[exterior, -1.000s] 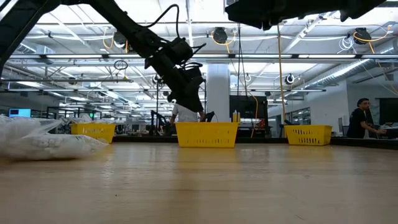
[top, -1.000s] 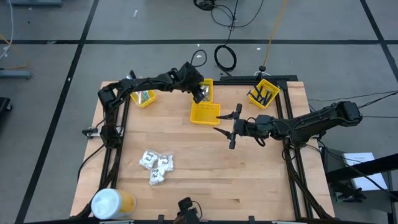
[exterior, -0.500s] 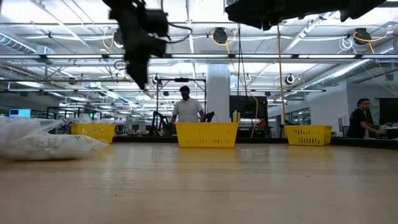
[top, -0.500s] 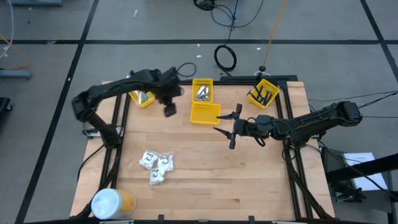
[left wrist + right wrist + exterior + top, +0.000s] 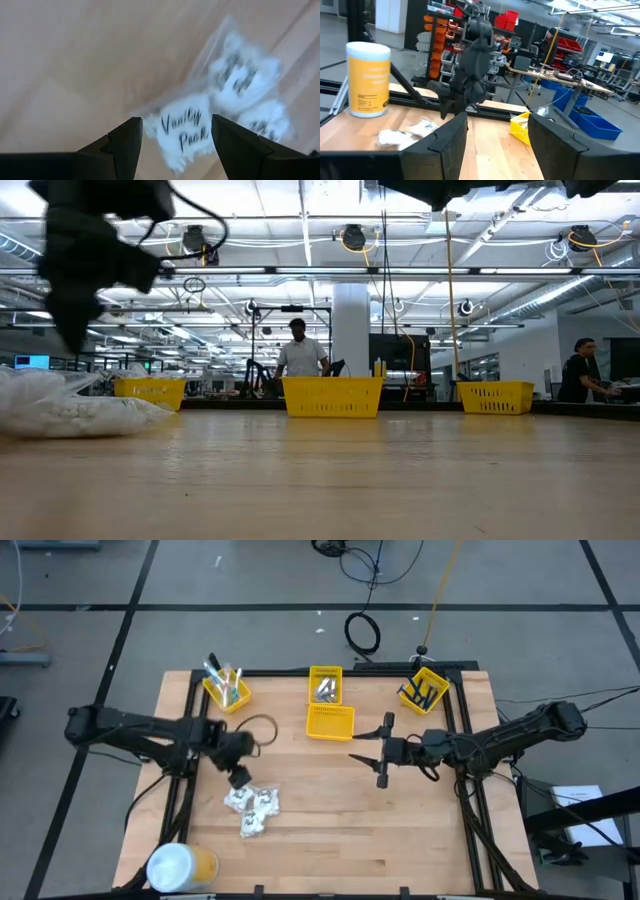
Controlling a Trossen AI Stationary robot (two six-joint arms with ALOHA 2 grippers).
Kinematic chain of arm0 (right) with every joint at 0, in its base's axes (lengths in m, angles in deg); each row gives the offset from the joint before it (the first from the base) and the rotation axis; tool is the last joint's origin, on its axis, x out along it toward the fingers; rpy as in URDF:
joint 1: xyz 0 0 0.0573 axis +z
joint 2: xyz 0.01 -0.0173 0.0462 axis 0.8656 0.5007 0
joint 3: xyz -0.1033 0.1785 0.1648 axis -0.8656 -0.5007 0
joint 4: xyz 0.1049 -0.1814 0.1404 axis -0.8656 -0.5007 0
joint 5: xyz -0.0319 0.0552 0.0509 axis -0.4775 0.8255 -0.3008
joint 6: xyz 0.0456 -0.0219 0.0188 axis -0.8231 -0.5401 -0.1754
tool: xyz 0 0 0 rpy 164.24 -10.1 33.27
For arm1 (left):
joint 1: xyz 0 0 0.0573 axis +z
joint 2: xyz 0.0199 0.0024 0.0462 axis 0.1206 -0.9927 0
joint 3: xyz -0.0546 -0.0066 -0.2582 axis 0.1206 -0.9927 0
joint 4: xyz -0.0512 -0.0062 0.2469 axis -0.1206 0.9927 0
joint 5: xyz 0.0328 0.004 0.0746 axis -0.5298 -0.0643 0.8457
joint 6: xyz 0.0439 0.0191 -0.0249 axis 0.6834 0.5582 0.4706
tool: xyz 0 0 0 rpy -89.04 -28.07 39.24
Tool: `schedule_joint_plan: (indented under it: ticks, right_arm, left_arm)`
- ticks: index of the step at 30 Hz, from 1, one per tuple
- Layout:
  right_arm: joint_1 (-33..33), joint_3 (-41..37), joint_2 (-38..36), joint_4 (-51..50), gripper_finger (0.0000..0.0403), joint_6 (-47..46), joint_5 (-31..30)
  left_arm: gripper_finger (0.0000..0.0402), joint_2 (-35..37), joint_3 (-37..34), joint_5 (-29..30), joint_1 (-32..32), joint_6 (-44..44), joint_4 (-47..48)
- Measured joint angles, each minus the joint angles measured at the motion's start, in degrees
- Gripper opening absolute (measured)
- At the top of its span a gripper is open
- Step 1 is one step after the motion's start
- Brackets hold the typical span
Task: Pick & Place Travel size toiletries
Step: Put the cotton pack into the bottom middle yellow bin
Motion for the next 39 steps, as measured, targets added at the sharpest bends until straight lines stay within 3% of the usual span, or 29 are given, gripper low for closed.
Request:
schedule_joint_plan:
  ticks: [8,12,18,23,30,35,39]
  right_arm:
    - [0.3,0.0,-0.9,-0.6,0.0196,0.2,0.0]
    - [0.3,0.0,-0.9,-0.7,0.0196,0.5,0.0]
    - [0.3,0.0,-0.9,-0.5,0.0196,1.4,0.0]
    - [0.3,0.0,-0.9,-0.6,0.0196,1.5,0.0]
    - [0.2,0.0,-0.9,-0.8,0.0196,1.5,-0.2]
    - [-1.2,0.0,-0.8,-3.4,0.0196,0.0,-0.3]
    - [-3.3,0.0,1.0,-3.9,0.0196,-2.9,-0.1]
  left_arm:
    - [0.0234,0.9,-11.6,1.4,-10.3,-16.1,-12.6]
    - [0.0234,1.0,-14.4,1.5,-12.6,-18.4,-17.3]
    - [0.0233,1.1,-16.6,1.2,-13.2,-19.6,-17.3]
    - [0.0178,1.0,-16.4,0.6,-13.2,-16.4,-18.9]
    - [0.0016,0.9,-12.1,0.5,-13.2,-7.8,-18.0]
    - [0.0011,0.9,-5.6,5.7,-13.2,-0.5,-17.4]
    - [0.0007,0.9,1.3,15.9,-13.1,12.1,-19.5]
